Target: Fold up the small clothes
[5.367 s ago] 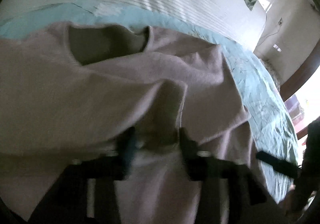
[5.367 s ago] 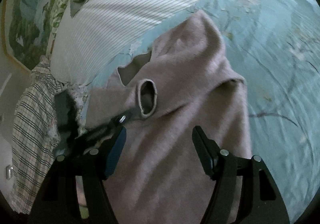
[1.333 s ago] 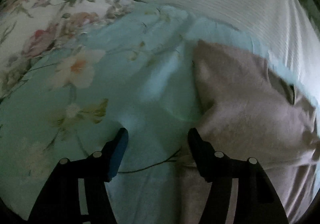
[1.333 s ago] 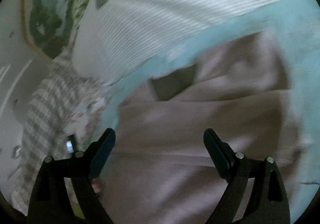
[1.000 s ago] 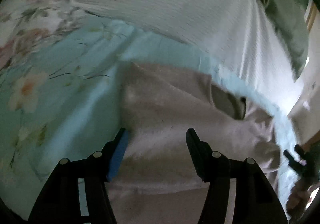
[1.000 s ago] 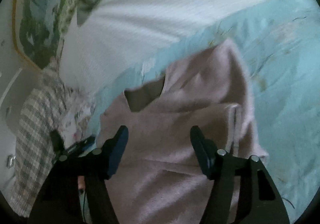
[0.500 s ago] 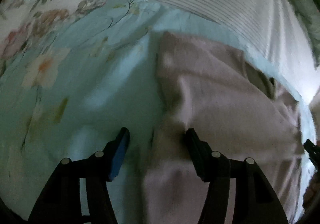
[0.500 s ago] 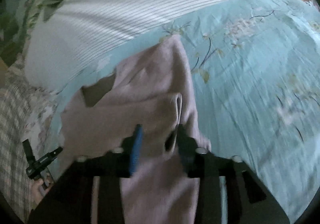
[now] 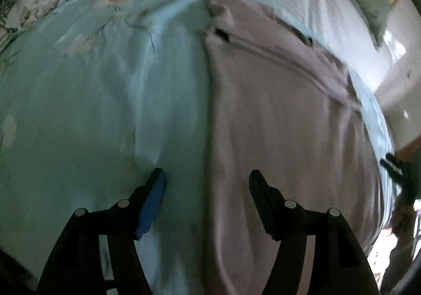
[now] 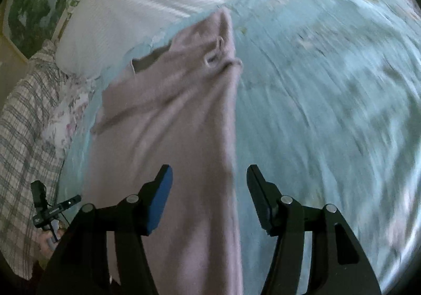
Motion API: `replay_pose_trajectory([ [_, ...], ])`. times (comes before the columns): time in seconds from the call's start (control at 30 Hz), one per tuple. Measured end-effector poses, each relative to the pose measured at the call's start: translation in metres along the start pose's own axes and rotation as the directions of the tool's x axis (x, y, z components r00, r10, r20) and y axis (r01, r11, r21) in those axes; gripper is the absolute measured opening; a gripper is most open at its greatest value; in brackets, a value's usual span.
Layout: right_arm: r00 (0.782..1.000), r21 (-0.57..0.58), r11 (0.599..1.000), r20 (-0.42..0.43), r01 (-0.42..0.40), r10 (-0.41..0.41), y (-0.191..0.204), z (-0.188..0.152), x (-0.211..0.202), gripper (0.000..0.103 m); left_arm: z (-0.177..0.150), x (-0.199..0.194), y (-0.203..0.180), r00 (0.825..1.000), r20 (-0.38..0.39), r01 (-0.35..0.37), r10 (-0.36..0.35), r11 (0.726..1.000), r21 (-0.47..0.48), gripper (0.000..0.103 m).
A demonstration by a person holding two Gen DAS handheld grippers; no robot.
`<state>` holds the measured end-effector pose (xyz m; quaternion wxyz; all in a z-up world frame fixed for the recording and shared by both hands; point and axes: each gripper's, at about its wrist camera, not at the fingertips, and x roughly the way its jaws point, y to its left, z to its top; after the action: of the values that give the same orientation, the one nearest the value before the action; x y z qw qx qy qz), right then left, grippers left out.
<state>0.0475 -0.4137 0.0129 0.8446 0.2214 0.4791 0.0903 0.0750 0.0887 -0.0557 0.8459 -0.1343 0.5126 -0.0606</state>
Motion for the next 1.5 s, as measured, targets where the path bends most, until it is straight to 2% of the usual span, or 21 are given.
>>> replay_pose_trajectory([
  [0.17, 0.997, -0.01, 0.998, -0.059, -0.06, 0.059, -0.011, -0.046, -0.025, 0.06, -0.051, -0.024, -0.007, 0.999, -0.026, -0.044, 0.047, 0.993, 0.112, 0.066],
  [0.33, 0.982, -0.067, 0.987, -0.125, -0.148, 0.139, -0.01, -0.088, -0.044, 0.061, -0.095, -0.044, -0.002, 0.998, -0.052, -0.024, 0.034, 0.985, 0.173, 0.066],
  [0.43, 0.966, -0.078, 0.974, -0.167, -0.211, 0.196, -0.009, -0.103, -0.051, 0.063, -0.109, -0.05, -0.004, 0.996, -0.084, 0.0, 0.018, 0.979, 0.205, 0.065],
  [0.53, 0.947, -0.09, 0.956, -0.19, -0.278, 0.257, -0.009, -0.113, -0.059, 0.065, -0.119, -0.05, -0.004, 0.992, -0.124, 0.022, 0.005, 0.976, 0.215, 0.062],
  [0.57, 0.94, -0.083, 0.951, -0.194, -0.299, 0.279, -0.011, -0.116, -0.06, 0.065, -0.121, -0.049, -0.002, 0.991, -0.131, 0.018, 0.012, 0.975, 0.22, 0.055],
  [0.63, 0.932, -0.063, 0.943, -0.19, -0.326, 0.309, -0.015, -0.12, -0.06, 0.065, -0.125, -0.047, 0.003, 0.988, -0.154, 0.019, 0.014, 0.978, 0.208, 0.048],
  [0.7, 0.921, -0.023, 0.935, -0.181, -0.353, 0.344, -0.023, -0.122, -0.056, 0.065, -0.126, -0.049, 0.008, 0.987, -0.159, 0.039, -0.009, 0.982, 0.184, 0.048],
  [0.83, 0.896, 0.023, 0.908, -0.155, -0.418, 0.416, -0.027, -0.126, -0.052, 0.065, -0.124, -0.047, 0.005, 0.978, -0.182, 0.127, -0.101, 0.982, 0.141, 0.048],
  [0.93, 0.877, 0.024, 0.889, -0.158, -0.457, 0.454, -0.023, -0.127, -0.05, 0.065, -0.126, -0.045, 0.001, 0.977, -0.184, 0.133, -0.105, 0.98, 0.151, 0.048],
  [1.03, 0.88, -0.01, 0.893, -0.18, -0.449, 0.44, -0.019, -0.13, -0.048, 0.065, -0.122, -0.042, -0.001, 0.974, -0.183, 0.156, -0.13, 0.978, 0.139, 0.048],
  [1.07, 0.884, -0.016, 0.897, -0.18, -0.442, 0.432, -0.017, -0.13, -0.046, 0.061, -0.122, -0.042, 0.002, 0.972, -0.184, 0.172, -0.147, 0.977, 0.128, 0.048],
  [1.1, 0.889, -0.024, 0.902, -0.177, -0.432, 0.421, -0.015, -0.13, -0.046, 0.048, -0.119, -0.039, 0.002, 0.97, -0.185, 0.182, -0.158, 0.976, 0.122, 0.047],
  [1.13, 0.902, -0.041, 0.913, -0.181, -0.405, 0.392, -0.013, -0.13, -0.045, 0.038, -0.118, -0.038, 0.002, 0.969, -0.184, 0.189, -0.165, 0.975, 0.119, 0.037],
  [1.17, 0.908, -0.049, 0.921, -0.192, -0.388, 0.372, -0.012, -0.132, -0.044, 0.016, -0.118, -0.039, 0.006, 0.966, -0.187, 0.202, -0.178, 0.972, 0.119, 0.008],
  [1.2, 0.912, -0.053, 0.927, -0.211, -0.37, 0.352, -0.01, -0.134, -0.041, 0.008, -0.118, -0.038, 0.008, 0.958, -0.2, 0.233, -0.207, 0.966, 0.113, 0.002],
  [1.27, 0.913, -0.045, 0.929, -0.21, -0.368, 0.351, -0.012, -0.135, -0.04, 0.008, -0.119, -0.04, 0.009, 0.958, -0.183, 0.245, -0.223, 0.963, 0.111, 0.004],
  [1.33, 0.903, -0.016, 0.916, -0.175, -0.402, 0.393, -0.015, -0.134, -0.045, 0.007, -0.12, -0.047, 0.01, 0.949, -0.148, 0.295, -0.279, 0.95, 0.099, 0.004],
  [1.5, 0.858, 0.017, 0.861, -0.072, -0.508, 0.508, -0.009, -0.118, -0.064, 0.007, -0.111, -0.077, 0.016, 0.916, -0.033, 0.402, -0.401, 0.913, 0.07, 0.003],
])
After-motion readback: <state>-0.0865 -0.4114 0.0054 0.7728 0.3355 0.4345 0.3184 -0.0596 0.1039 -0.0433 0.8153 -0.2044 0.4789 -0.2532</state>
